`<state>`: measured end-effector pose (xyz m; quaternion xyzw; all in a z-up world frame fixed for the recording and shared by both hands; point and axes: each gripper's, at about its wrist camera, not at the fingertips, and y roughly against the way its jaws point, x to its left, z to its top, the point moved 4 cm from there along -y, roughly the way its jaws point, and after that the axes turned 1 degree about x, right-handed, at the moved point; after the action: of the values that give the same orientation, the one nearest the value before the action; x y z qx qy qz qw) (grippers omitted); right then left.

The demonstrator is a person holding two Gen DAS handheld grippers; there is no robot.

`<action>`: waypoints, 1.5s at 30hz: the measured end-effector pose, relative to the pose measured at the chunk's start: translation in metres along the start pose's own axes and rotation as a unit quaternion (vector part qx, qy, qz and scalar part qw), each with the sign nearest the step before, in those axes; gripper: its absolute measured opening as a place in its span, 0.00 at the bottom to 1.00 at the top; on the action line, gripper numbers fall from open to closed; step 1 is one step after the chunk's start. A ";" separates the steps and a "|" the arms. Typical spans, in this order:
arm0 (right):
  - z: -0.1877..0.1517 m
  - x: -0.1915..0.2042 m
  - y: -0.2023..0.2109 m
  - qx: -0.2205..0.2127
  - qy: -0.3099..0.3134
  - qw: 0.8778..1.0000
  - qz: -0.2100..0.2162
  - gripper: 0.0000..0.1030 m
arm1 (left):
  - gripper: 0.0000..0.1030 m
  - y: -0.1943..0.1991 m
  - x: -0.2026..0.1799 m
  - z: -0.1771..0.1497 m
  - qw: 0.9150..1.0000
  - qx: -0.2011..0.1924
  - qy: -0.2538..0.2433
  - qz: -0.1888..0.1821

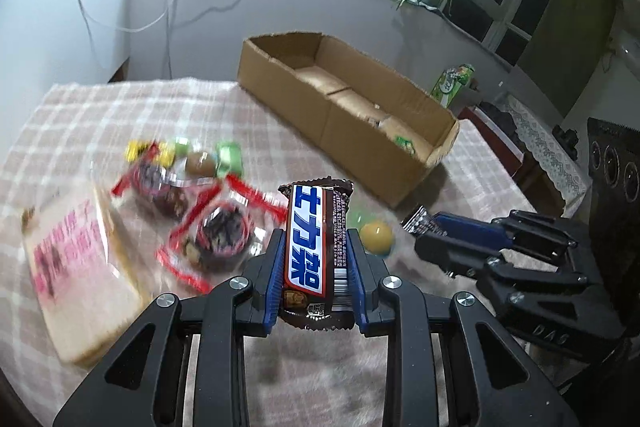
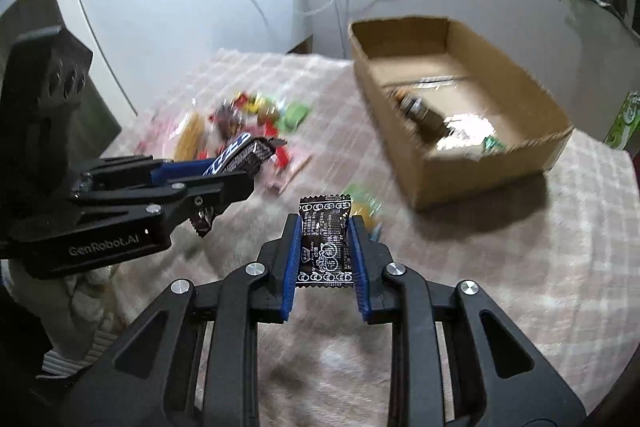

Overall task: Organize snacks
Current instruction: 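Grasp the black wrapped snack with the right tool while the left tool holds the Snickers, then carry both snacks into the cardboard box and open both tools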

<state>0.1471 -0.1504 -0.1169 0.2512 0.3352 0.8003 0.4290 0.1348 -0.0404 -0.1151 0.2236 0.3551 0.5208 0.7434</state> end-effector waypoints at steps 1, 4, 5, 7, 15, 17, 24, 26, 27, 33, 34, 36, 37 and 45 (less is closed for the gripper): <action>0.004 -0.003 0.002 -0.004 -0.003 1.000 0.000 0.24 | 0.26 0.000 -0.002 0.005 1.000 -0.003 -0.004 0.000; 0.016 -0.013 0.009 -0.017 -0.012 1.000 -0.001 0.24 | 0.26 -0.002 -0.005 0.018 1.000 -0.010 -0.013 -0.001; 0.020 -0.017 0.011 -0.022 -0.016 1.000 -0.001 0.24 | 0.26 -0.002 -0.007 0.024 1.000 -0.013 -0.016 -0.002; 0.028 -0.025 0.015 -0.031 -0.022 0.999 0.000 0.24 | 0.26 -0.005 -0.009 0.036 1.000 -0.019 -0.022 -0.003; 0.060 -0.058 0.019 -0.057 -0.035 0.997 -0.024 0.24 | 0.26 -0.023 -0.020 0.073 0.999 -0.030 -0.041 -0.007; 0.069 -0.068 0.018 -0.061 -0.037 0.997 -0.033 0.24 | 0.26 -0.030 -0.024 0.081 0.998 -0.030 -0.045 -0.008; 0.088 -0.098 0.008 -0.063 -0.052 0.996 -0.046 0.24 | 0.26 -0.051 -0.034 0.103 0.998 -0.029 -0.063 -0.007; 0.091 -0.105 0.004 -0.062 -0.056 0.995 -0.048 0.24 | 0.26 -0.057 -0.036 0.110 0.997 -0.030 -0.065 -0.007; 0.091 -0.109 0.003 -0.061 -0.058 0.995 -0.049 0.24 | 0.26 -0.059 -0.037 0.113 0.997 -0.030 -0.066 -0.007; 0.096 -0.124 -0.011 -0.055 -0.071 0.995 -0.050 0.24 | 0.26 -0.072 -0.042 0.121 0.997 -0.027 -0.069 -0.009; 0.097 -0.125 -0.013 -0.054 -0.071 0.995 -0.051 0.24 | 0.26 -0.075 -0.042 0.122 0.997 -0.025 -0.068 -0.009; 0.096 -0.126 -0.016 -0.052 -0.071 0.995 -0.053 0.24 | 0.26 -0.079 -0.043 0.122 0.997 -0.022 -0.068 -0.009; 0.096 -0.128 -0.017 -0.051 -0.072 0.995 -0.053 0.24 | 0.26 -0.081 -0.043 0.122 0.997 -0.021 -0.068 -0.010; 0.095 -0.133 -0.024 -0.046 -0.075 0.995 -0.052 0.24 | 0.26 -0.088 -0.043 0.123 0.998 -0.011 -0.068 -0.011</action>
<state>0.2925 -0.2239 -0.0882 0.2730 0.2776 0.7701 0.5053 0.2734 -0.1076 -0.0847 0.2461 0.3009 0.4998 0.7740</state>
